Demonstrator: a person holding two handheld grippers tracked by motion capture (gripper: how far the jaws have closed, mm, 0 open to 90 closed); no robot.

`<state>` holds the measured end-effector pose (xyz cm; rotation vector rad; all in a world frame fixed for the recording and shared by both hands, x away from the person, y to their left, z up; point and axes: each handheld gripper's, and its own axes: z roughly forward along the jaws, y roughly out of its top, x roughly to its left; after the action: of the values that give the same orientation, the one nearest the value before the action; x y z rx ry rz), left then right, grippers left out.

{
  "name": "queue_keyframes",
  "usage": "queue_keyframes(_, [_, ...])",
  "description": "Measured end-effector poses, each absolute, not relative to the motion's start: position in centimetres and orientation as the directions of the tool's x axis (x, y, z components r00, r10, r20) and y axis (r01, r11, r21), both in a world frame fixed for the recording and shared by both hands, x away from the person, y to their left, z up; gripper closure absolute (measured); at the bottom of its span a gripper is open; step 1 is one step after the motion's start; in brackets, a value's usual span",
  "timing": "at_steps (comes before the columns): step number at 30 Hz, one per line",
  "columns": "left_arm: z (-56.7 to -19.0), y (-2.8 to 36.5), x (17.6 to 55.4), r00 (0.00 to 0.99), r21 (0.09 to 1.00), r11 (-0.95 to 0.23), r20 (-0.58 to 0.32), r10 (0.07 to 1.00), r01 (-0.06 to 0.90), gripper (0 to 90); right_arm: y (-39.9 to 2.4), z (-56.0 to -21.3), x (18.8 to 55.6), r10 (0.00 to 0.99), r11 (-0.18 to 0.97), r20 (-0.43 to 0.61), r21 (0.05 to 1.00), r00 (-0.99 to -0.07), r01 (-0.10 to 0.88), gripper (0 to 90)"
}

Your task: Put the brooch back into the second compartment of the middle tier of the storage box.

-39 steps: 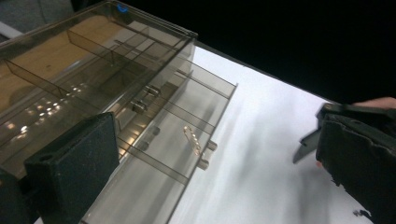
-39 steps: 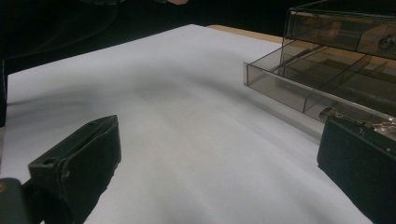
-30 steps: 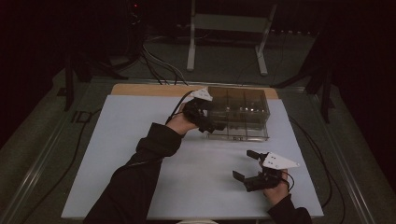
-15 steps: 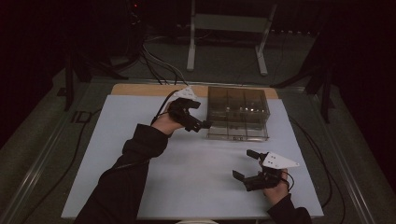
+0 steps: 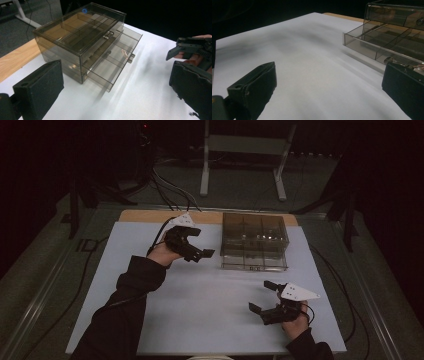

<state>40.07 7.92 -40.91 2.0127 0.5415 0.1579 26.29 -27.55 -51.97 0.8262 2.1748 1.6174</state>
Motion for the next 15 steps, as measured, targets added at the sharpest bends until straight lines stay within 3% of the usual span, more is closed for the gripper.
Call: queue_keyframes(15, [-42.3,10.9,38.3,0.89,0.865,-0.398,-0.11,0.443,0.305,0.5,-27.5,-52.0,26.3,0.61,0.199,0.093,0.943,-0.787,0.266,0.0])
